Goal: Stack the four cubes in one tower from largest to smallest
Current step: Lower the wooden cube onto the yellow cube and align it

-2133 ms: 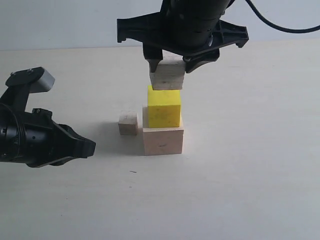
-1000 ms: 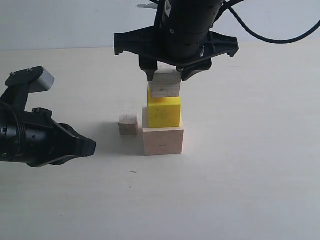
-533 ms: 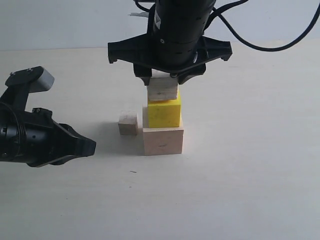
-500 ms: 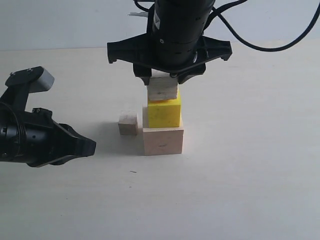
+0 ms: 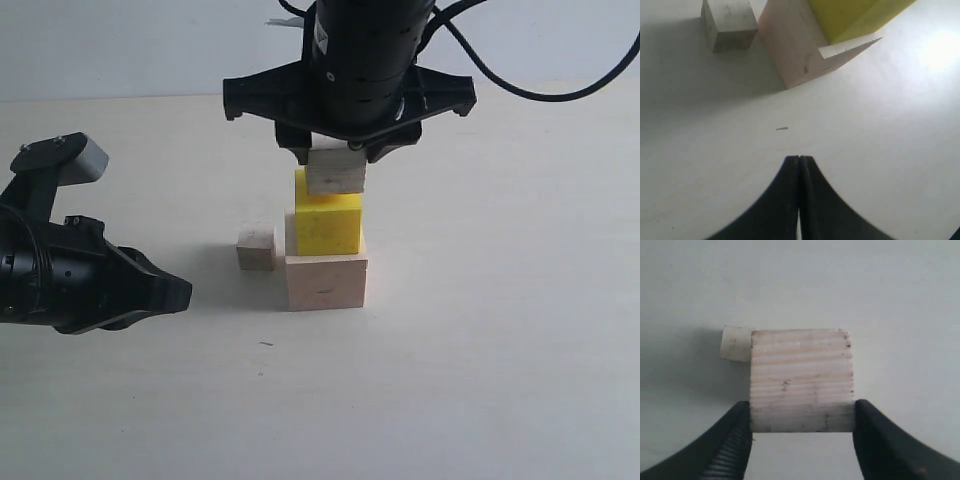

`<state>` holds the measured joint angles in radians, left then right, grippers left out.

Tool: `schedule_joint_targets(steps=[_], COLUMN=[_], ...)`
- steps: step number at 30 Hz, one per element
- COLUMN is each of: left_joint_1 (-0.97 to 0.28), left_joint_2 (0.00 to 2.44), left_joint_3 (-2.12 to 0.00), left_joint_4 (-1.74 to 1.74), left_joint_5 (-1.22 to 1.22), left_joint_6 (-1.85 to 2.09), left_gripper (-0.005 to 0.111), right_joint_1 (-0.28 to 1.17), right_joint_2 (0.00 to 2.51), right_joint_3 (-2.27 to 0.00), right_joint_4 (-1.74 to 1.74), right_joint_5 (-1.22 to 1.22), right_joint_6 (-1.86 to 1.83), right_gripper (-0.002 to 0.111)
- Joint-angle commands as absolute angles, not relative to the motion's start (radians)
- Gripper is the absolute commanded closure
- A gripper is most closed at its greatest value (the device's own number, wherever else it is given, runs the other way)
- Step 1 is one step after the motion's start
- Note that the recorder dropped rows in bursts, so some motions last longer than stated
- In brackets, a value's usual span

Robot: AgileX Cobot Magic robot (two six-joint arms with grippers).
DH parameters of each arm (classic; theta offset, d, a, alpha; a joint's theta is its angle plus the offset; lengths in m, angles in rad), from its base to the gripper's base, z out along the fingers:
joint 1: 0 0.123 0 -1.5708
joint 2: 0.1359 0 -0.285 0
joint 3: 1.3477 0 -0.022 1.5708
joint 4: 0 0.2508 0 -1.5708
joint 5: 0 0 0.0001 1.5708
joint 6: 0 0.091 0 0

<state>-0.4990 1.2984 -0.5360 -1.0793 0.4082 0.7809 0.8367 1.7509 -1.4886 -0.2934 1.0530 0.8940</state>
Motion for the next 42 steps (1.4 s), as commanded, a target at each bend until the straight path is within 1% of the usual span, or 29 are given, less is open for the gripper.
schedule_joint_targets(steps=[1,9,22,31,36,42], left_joint_1=[-0.499,-0.499,-0.499,-0.499,-0.499,-0.499], left_joint_2=[1.290,1.290,1.290,1.290,1.290,1.290], left_joint_3=[-0.535,-0.535,-0.535,-0.535,-0.535,-0.535], left_joint_4=[-1.090,-1.090,-1.088,-1.088,-1.088,-1.088], left_joint_5=[0.405,0.405,0.411,0.411,0.412,0.418], left_joint_6=[0.781,0.781,0.781,0.781,0.781,0.781], left_gripper=[0.107,0.107,0.107,0.107,0.107,0.107], right_joint_1=[0.838,0.850,0.850,0.896,0.896,0.896], right_joint_2=[1.735,1.742,1.742,1.742,1.742,1.742], right_joint_3=[-1.497,-1.495,-1.491,-1.491,-1.491,-1.491], right_joint_4=[-0.327,-0.311,-0.317,-0.396,-0.412,-0.407], right_joint_5=[1.052,1.019,1.046,1.030,1.075,1.075], right_joint_6=[0.908,0.908,0.936,0.969,0.971,0.964], right_gripper=[0.108,0.108,0.108,0.108,0.108,0.108])
